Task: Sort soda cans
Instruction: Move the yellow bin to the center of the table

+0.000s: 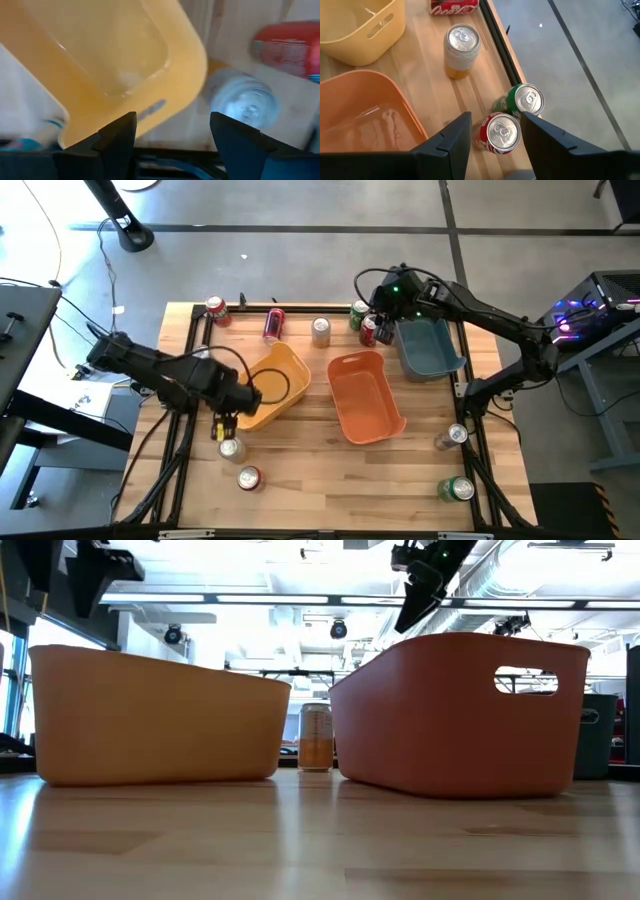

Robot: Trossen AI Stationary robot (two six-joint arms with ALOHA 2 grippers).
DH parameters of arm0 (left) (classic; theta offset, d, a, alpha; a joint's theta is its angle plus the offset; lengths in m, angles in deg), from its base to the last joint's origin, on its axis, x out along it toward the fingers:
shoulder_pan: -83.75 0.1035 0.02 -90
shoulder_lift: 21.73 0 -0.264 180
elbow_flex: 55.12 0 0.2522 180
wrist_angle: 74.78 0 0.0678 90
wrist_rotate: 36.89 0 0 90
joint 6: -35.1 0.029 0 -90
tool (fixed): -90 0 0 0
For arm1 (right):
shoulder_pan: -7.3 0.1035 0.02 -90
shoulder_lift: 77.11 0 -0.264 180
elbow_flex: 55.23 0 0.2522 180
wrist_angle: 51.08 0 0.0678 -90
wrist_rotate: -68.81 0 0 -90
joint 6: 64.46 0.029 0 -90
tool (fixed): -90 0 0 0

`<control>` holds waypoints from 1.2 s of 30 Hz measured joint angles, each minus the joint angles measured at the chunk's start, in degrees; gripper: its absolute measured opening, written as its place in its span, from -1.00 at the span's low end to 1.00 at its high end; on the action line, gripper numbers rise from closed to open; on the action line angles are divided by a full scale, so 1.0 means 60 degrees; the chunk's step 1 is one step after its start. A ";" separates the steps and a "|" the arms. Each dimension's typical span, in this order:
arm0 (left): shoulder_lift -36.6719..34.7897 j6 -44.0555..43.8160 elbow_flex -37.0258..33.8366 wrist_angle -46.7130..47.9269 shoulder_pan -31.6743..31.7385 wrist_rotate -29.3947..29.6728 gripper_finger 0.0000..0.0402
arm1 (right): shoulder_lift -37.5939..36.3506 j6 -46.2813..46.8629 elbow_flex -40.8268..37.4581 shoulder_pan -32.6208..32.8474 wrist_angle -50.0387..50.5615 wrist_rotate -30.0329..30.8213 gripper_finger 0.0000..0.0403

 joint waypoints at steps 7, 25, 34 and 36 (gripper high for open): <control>0.0048 -0.0019 -0.0007 -0.0557 -0.0721 0.0314 0.23 | 0.0000 0.0000 0.0000 0.0000 -0.0196 -0.0007 -0.18; 0.0520 -0.4651 -0.0015 -0.2131 -0.2148 0.0602 -0.94 | 0.0014 0.0014 -0.1357 0.0017 -0.1086 -0.0622 -0.18; 0.0507 -0.5372 -0.0530 -0.2610 -0.2762 0.0656 -1.00 | 0.0018 0.0073 -0.1840 0.0364 -0.1762 -0.0852 -0.18; 0.0518 -0.5561 -0.0823 -0.2640 -0.2773 0.0650 -1.00 | 0.0016 0.0075 -0.1840 0.0457 -0.1854 -0.0852 -0.18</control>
